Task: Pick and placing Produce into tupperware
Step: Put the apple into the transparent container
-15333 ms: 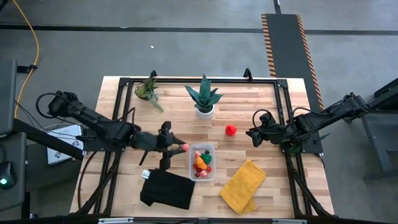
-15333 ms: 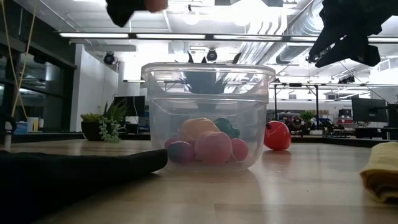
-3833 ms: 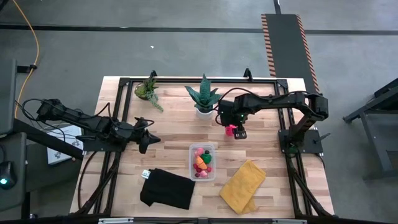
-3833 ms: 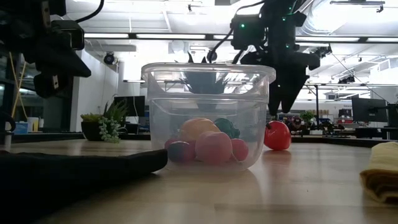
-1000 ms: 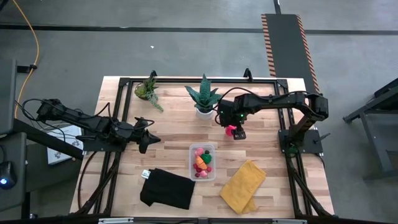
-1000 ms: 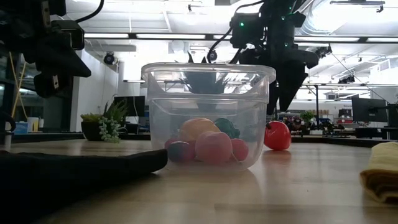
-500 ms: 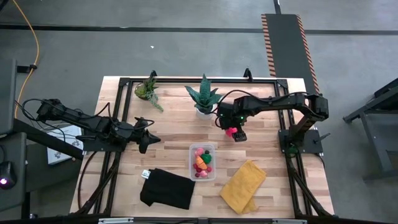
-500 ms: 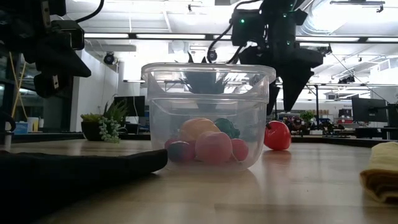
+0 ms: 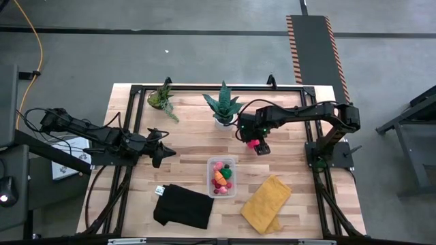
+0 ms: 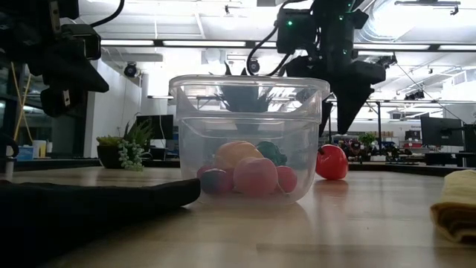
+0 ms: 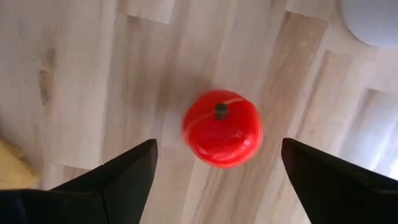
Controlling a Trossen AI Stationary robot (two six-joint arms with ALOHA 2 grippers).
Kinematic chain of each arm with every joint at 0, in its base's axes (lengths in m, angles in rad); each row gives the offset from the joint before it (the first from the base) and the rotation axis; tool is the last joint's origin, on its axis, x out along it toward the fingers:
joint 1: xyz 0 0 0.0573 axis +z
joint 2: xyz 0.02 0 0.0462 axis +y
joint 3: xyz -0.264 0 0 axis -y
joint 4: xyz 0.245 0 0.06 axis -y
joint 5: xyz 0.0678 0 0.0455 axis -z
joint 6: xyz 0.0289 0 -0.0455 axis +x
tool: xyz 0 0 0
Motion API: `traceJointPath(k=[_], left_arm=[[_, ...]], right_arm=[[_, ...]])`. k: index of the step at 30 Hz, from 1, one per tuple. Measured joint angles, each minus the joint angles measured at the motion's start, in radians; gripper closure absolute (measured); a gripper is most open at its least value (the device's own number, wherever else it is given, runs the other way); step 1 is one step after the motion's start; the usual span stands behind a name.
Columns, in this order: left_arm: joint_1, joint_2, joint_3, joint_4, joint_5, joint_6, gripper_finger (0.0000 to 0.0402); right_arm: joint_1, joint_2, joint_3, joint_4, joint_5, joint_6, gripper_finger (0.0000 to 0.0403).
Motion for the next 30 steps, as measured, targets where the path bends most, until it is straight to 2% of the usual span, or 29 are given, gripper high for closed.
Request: traceJointPath(k=[25,30], left_arm=[[0.0,0.0,0.0,0.0,0.0,0.0,0.0401],[0.0,0.0,0.0,0.0,0.0,0.0,0.0401]], right_arm=[[-0.035,0.051,-0.001,0.013,-0.005,-0.005,0.0068],[-0.044,0.048,-0.067,0.068,-0.031,0.033,0.0068]])
